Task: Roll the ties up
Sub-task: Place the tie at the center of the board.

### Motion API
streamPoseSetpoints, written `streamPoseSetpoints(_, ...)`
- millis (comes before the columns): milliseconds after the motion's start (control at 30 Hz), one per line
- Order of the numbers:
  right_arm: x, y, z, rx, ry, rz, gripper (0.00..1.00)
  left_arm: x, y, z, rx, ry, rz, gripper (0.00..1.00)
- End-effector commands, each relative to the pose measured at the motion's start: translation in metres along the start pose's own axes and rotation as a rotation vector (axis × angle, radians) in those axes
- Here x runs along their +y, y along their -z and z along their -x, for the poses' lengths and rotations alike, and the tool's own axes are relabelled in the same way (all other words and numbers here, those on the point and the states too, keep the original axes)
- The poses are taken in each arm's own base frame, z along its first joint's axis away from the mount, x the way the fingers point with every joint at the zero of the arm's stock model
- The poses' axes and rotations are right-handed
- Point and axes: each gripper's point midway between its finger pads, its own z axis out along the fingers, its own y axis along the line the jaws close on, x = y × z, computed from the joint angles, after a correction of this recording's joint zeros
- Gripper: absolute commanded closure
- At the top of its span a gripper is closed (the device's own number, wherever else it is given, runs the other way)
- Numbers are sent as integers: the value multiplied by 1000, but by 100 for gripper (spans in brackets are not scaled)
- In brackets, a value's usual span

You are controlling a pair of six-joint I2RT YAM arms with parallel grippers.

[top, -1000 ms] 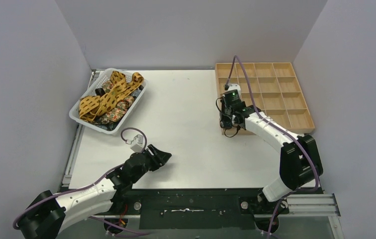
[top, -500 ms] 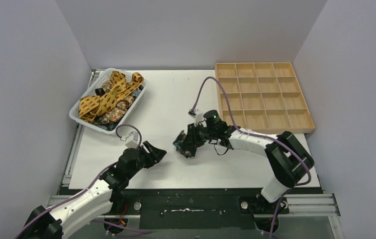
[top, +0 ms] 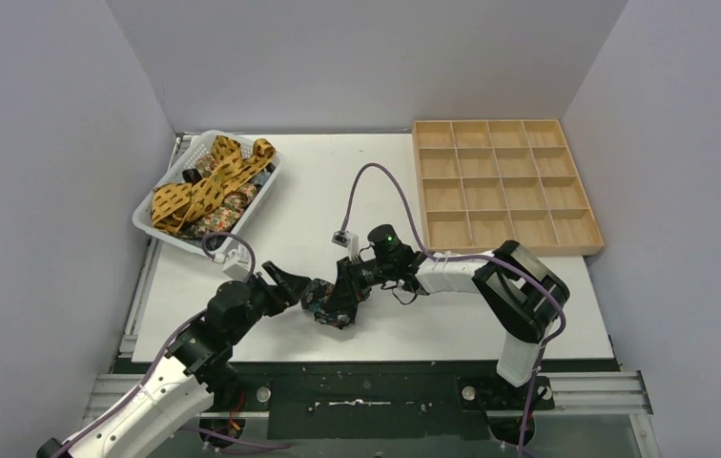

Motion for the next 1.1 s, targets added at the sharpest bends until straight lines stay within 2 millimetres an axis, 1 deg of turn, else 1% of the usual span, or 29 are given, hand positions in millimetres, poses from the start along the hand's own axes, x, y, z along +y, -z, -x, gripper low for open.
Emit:
streamPoseSetpoints(0,39,5,34,-71,133,133,96,-9,-6,-14,91,-38,-39,32)
streamPoseSetpoints(100,48,8,37,-77,149,156,96,-25,-10,-20,123,-4,-145,30)
streamPoseSetpoints(167,54,11,40,-87,161,163,96,-35,-11,-20,131,27,-218,29)
streamPoseSetpoints(333,68,19,47,-113,188,196,96,-46,-8,-20,160,101,-357,28)
streamPoseSetpoints(433,76,21,49,-121,190,224,96,-46,-8,-19,172,126,-405,27)
streamPoseSetpoints(567,78,23,54,-140,187,222,96,-56,-4,-20,187,151,-485,27)
streamPoseSetpoints(667,72,25,58,-169,170,199,96,-59,-4,-24,213,165,-507,27)
streamPoseSetpoints(800,60,24,56,-175,122,190,95,-51,-5,-27,201,236,-507,27)
streamPoseSetpoints(867,51,21,51,-168,86,180,94,-32,-14,-33,205,268,-407,27)
streamPoseSetpoints(933,42,19,46,-165,47,172,94,-13,-17,-40,199,304,-333,27)
streamPoseSetpoints(1067,26,11,36,-161,-28,159,94,8,-18,-45,174,363,-267,26)
